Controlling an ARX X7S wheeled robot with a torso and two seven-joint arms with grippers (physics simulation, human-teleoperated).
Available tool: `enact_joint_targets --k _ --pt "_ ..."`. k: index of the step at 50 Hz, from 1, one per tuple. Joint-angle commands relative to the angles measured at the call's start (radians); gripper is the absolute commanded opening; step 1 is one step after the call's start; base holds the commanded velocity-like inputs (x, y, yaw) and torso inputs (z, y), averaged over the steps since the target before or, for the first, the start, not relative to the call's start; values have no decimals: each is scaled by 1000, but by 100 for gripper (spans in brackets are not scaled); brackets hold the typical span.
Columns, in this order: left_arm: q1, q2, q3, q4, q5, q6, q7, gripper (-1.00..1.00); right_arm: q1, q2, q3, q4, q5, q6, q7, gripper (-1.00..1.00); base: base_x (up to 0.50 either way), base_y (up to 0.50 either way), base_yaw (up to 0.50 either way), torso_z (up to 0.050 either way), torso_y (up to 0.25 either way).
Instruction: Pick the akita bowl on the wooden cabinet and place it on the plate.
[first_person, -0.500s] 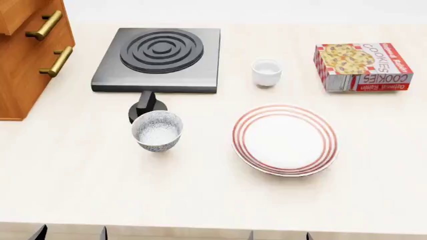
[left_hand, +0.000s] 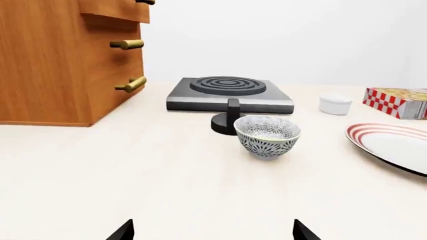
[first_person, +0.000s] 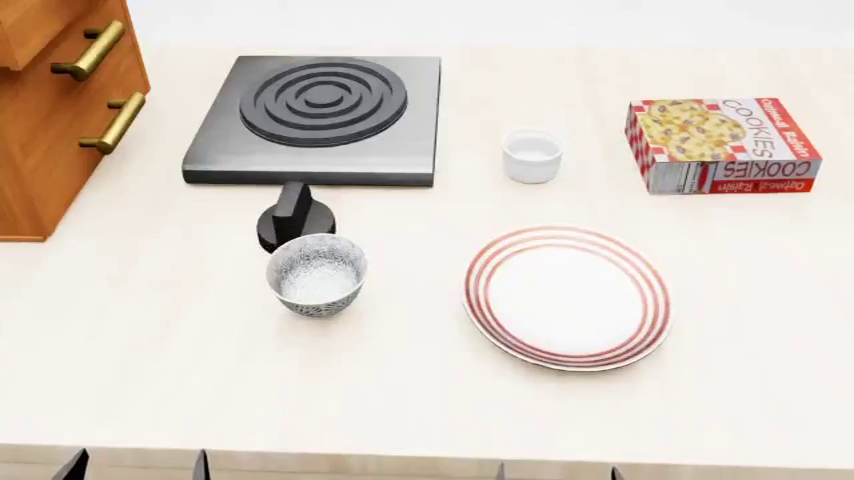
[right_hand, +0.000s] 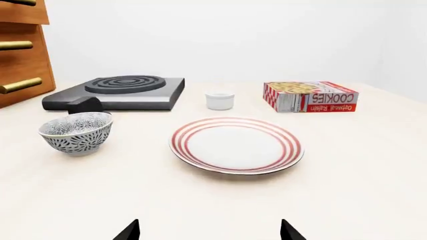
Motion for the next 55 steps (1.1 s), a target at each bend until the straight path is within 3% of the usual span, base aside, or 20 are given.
enact_joint_targets --k 1,48,55 --pt "5 -20 24 13 -26 1 -21 100 3 18 -22 6 20 -6 23 100 0 0 0 0 0" --pt "-1 -69 80 7 -78 17 -83 100 15 66 -83 9 62 2 88 100 0 0 0 48 43" --pt "-4 -75 93 -1 -68 19 -95 100 17 72 -92 12 63 0 95 100 0 222 0 4 0"
